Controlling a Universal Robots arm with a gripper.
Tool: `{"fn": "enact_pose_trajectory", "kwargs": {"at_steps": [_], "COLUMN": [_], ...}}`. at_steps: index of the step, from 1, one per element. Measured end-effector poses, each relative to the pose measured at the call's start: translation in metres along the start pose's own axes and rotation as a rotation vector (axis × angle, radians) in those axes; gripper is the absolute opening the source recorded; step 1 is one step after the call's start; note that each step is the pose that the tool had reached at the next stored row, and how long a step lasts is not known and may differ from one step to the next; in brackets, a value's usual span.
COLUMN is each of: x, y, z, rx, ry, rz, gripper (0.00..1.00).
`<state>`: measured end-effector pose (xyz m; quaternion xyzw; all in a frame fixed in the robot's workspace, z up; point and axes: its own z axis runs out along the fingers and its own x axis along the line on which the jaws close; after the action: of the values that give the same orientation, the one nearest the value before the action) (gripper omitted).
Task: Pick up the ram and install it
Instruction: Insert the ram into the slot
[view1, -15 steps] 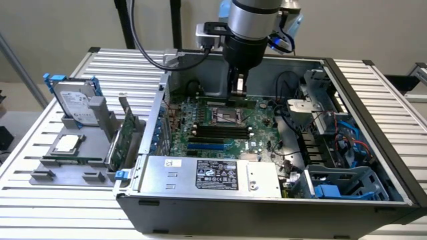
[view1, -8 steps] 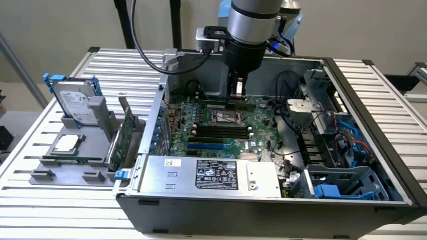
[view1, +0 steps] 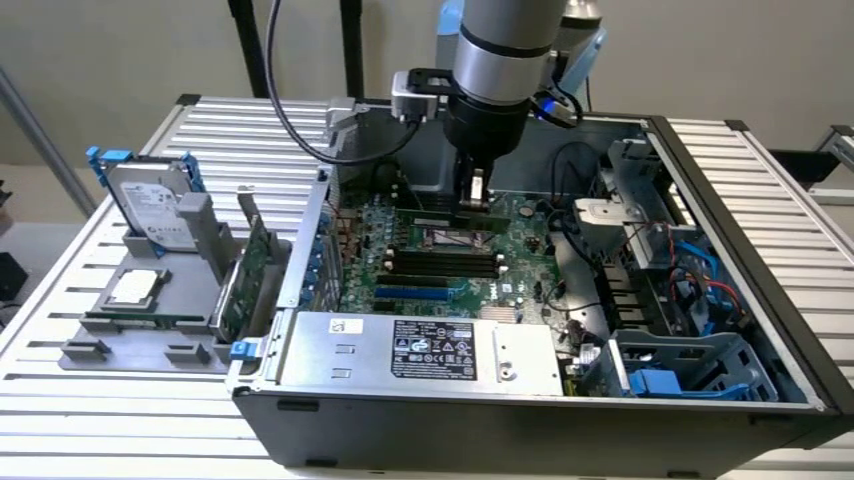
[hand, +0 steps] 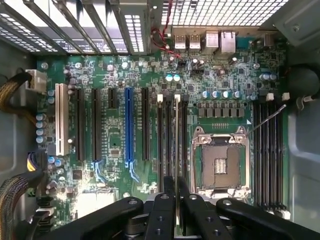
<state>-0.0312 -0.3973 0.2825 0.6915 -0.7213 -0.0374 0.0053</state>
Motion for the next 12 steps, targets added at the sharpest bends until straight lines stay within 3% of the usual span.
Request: {"fn": "enact_pose_trajectory", "kwargs": {"at_steps": [6,12], "x": [0.000,0.001], "y": [-0.0003,0.0048], "z": [0.0108,0.0206], "rx": [0.0015,0.0125], "ry": [0.0000,-0.0004], "rz": [0.000,-0.001], "gripper": [0.00,0.00]}}
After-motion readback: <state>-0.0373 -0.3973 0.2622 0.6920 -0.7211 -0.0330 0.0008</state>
